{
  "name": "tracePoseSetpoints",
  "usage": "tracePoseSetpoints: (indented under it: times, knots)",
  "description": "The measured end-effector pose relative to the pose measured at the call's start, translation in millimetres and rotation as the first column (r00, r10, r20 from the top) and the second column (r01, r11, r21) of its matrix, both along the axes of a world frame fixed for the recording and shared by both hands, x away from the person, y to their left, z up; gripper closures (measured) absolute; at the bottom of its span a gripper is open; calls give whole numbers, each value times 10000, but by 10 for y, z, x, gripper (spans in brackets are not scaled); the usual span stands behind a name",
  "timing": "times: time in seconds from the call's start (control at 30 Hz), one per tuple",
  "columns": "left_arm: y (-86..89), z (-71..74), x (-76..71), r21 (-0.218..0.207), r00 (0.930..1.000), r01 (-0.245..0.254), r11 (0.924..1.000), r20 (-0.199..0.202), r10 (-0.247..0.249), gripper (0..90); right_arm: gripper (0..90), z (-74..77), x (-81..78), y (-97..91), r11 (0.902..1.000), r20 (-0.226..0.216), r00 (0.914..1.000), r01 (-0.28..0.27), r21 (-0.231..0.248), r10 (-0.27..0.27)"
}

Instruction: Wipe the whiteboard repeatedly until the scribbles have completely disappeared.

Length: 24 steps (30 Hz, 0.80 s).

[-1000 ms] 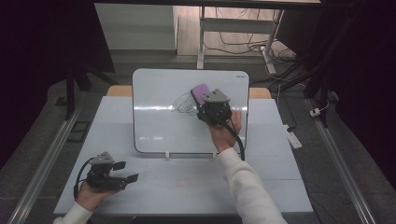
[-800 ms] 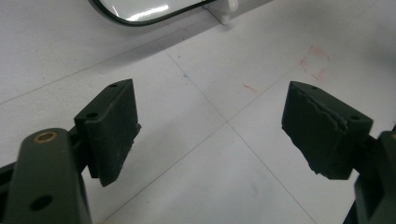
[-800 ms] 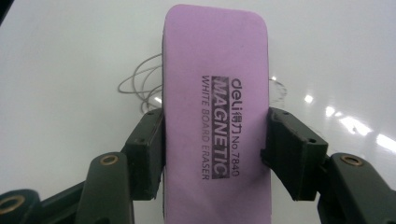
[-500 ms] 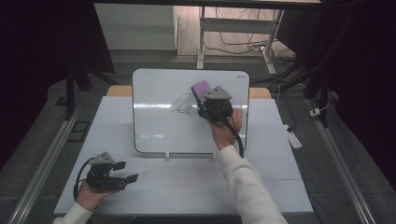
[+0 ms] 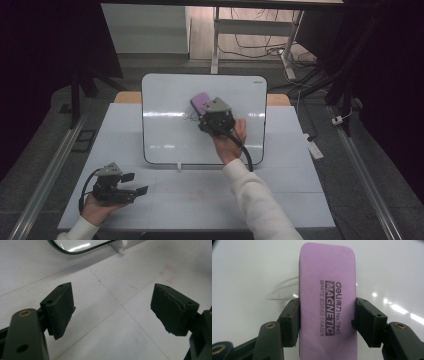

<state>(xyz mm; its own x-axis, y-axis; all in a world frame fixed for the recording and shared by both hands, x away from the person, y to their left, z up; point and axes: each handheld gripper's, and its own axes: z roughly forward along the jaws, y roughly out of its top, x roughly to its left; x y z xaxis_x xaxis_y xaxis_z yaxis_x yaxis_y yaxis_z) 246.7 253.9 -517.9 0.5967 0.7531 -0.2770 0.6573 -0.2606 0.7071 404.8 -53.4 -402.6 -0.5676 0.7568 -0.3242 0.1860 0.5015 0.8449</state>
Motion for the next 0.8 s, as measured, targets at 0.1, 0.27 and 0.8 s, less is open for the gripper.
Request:
tracePoseSetpoints:
  times: [0.1, 0.27, 0.8]
  knots:
    - [2, 0, -2, 2, 10000, 11, 10000, -1, -11, 198, 408, -104, -97, 173, 9983, 42, 9990, -439, -380, 441]
    - [4, -3, -5, -26, 10000, 42, 10000, -3, -42, 203, 408, -69, -68, 96, 9993, 19, 9994, -347, -102, 347]
    - [5, 0, 5, -23, 10000, 4, 10000, 0, -4, 203, 408, 72, 71, -176, 9975, 51, 9996, 281, 646, -285]
